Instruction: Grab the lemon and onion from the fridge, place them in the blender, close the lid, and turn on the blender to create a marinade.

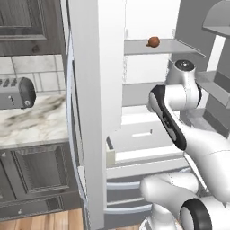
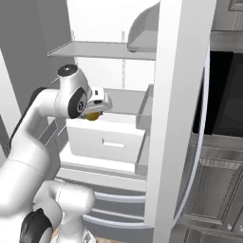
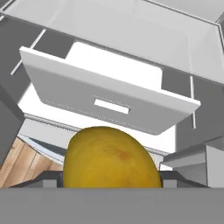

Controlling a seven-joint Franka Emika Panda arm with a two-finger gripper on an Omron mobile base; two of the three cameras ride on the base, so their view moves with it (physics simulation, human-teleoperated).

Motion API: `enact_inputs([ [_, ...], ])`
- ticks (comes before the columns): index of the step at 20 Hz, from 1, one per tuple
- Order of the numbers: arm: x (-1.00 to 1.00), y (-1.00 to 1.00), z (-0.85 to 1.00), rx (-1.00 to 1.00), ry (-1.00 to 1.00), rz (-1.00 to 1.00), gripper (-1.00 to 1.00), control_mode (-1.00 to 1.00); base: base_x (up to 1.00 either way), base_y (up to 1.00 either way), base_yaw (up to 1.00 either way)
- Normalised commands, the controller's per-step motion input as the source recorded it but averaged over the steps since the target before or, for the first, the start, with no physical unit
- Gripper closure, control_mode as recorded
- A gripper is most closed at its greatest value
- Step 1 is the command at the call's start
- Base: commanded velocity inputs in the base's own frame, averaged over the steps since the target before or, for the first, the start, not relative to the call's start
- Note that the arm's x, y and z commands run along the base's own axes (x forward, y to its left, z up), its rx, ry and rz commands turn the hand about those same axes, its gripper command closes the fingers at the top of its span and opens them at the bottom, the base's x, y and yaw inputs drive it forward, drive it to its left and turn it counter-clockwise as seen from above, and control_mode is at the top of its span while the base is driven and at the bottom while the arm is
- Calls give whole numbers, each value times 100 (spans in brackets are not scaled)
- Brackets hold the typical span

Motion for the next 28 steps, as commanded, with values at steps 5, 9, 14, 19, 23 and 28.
enact_inputs([
  [5,0,0,0,0,0,0,100,100,-73,0,1],
  [9,0,0,0,0,0,0,100,100,-64,0,2],
  [14,0,0,0,0,0,0,100,100,-50,0,10],
  [19,0,0,0,0,0,0,100,100,-52,13,25],
  [23,0,0,0,0,0,0,100,100,-32,30,41],
  [28,0,0,0,0,0,0,100,100,-5,46,49],
])
